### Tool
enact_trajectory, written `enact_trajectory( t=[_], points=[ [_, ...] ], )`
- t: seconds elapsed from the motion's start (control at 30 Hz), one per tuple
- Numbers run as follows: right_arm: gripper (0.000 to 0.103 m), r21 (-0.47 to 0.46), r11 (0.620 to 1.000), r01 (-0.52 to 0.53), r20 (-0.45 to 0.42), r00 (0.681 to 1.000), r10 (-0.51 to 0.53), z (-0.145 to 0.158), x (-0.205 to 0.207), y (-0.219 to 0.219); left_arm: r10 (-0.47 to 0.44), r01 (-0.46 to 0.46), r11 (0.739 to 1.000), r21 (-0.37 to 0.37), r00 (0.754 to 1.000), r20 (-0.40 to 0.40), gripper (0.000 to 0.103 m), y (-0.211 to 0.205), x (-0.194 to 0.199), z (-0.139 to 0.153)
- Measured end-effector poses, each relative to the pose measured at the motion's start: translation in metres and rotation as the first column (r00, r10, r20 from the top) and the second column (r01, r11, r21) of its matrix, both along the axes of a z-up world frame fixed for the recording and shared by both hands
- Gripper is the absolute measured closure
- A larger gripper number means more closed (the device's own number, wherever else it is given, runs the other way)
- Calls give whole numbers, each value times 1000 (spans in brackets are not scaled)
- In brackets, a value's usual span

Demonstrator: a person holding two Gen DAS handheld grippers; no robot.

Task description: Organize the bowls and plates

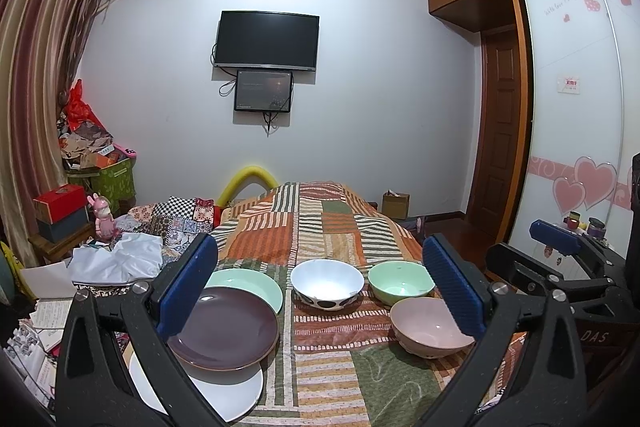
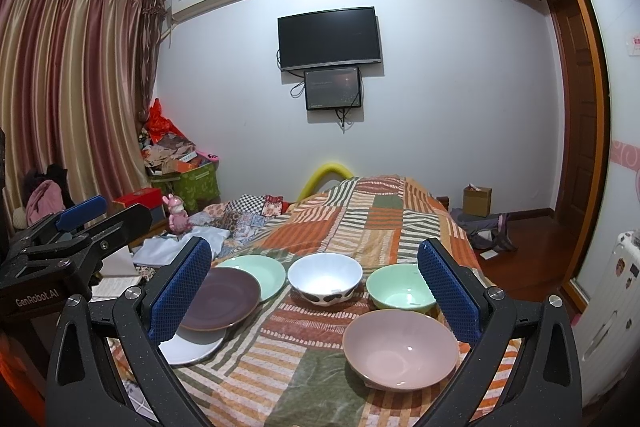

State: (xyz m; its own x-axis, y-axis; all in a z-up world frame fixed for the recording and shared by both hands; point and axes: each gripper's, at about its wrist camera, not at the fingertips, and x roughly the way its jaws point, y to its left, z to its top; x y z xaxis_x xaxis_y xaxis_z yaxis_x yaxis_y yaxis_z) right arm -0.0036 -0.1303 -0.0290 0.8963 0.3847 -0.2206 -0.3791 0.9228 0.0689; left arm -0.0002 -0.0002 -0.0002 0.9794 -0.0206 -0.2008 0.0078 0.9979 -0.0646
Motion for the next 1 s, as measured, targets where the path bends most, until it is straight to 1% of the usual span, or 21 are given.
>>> enact_trajectory(
  t=[0.37, 0.57, 1.0],
  points=[
    [0, -4, 1000, 1, 4, 1000, -1, 1, -2, 0, 0, 0, 1000, 0, 1000, 1, 0, 0, -1, -1],
    [0, -3, 1000, 1, 3, 1000, -1, 0, -2, 0, -13, 12, 1000, -14, 1000, -12, 0, 1, 1, -1],
    [0, 1, 1000, 3, 2, 1000, -3, -2, -1, -1, -8, 8, 1000, -10, 1000, -19, 0, 1, 3, -3]
  ],
)
